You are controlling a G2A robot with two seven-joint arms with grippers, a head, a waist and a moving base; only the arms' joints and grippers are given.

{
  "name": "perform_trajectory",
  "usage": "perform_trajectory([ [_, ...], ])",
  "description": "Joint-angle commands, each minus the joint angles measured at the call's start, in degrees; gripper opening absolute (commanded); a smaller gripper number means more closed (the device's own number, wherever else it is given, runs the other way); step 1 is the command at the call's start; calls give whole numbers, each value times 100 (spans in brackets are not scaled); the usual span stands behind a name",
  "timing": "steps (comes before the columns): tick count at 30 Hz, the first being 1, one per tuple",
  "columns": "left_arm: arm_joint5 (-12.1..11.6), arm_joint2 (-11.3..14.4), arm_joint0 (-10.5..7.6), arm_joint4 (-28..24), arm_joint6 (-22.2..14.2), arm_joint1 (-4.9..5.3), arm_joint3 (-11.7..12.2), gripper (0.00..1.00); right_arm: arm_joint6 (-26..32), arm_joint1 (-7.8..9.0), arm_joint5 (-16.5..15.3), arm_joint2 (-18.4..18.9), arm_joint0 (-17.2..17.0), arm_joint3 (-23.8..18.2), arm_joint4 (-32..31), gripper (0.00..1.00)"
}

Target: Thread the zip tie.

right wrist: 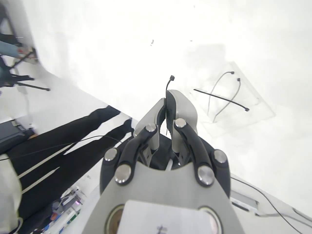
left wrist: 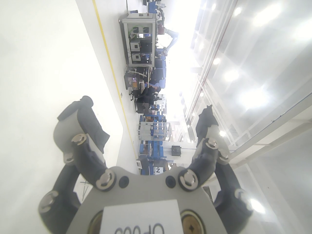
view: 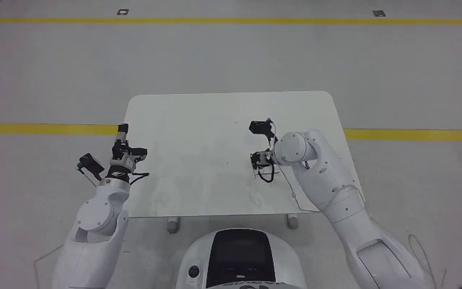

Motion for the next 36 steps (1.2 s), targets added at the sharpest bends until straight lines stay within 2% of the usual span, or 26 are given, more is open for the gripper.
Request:
perform_trajectory([
  [1, 0, 0, 0, 0, 0, 0, 0, 100, -126, 11, -35, 221, -120, -86, 539, 0],
  [4, 0, 0, 0, 0, 0, 0, 0, 100, -280, 8, -138, 400, -217, -79, 1189, 0],
  [11, 0, 0, 0, 0, 0, 0, 0, 100, -280, 8, -138, 400, -217, -79, 1189, 0],
  [15, -14, 18, -19, 12, -60, -1, -13, 100, -710, -10, -261, 479, -373, -153, 1736, 0],
  [18, -21, 32, -36, 336, -522, 28, -65, 100, -979, -22, -320, 522, -441, -173, 2148, 0],
  [22, 150, 72, -40, 680, -1403, 83, -153, 100, -1173, -70, -368, 516, -462, -41, 2980, 0],
  [23, 138, 56, -41, 860, -1439, 95, -170, 100, -1190, -71, -388, 511, -441, -15, 3020, 0],
  [30, 138, 56, -41, 860, -1439, 95, -170, 100, -1190, -71, -388, 511, -441, -15, 3020, 0],
  [31, 105, 84, -66, 872, -1477, 94, -170, 100, -1320, -79, -435, 527, -501, -34, 3169, 0],
  [33, -11, 141, -118, 873, -1830, 105, -163, 100, -1521, -87, -472, 523, -563, -66, 3369, 0],
  [36, 98, 155, -213, 719, -2468, 133, -131, 100, -1908, -129, -553, 547, -638, -41, 3959, 0],
])
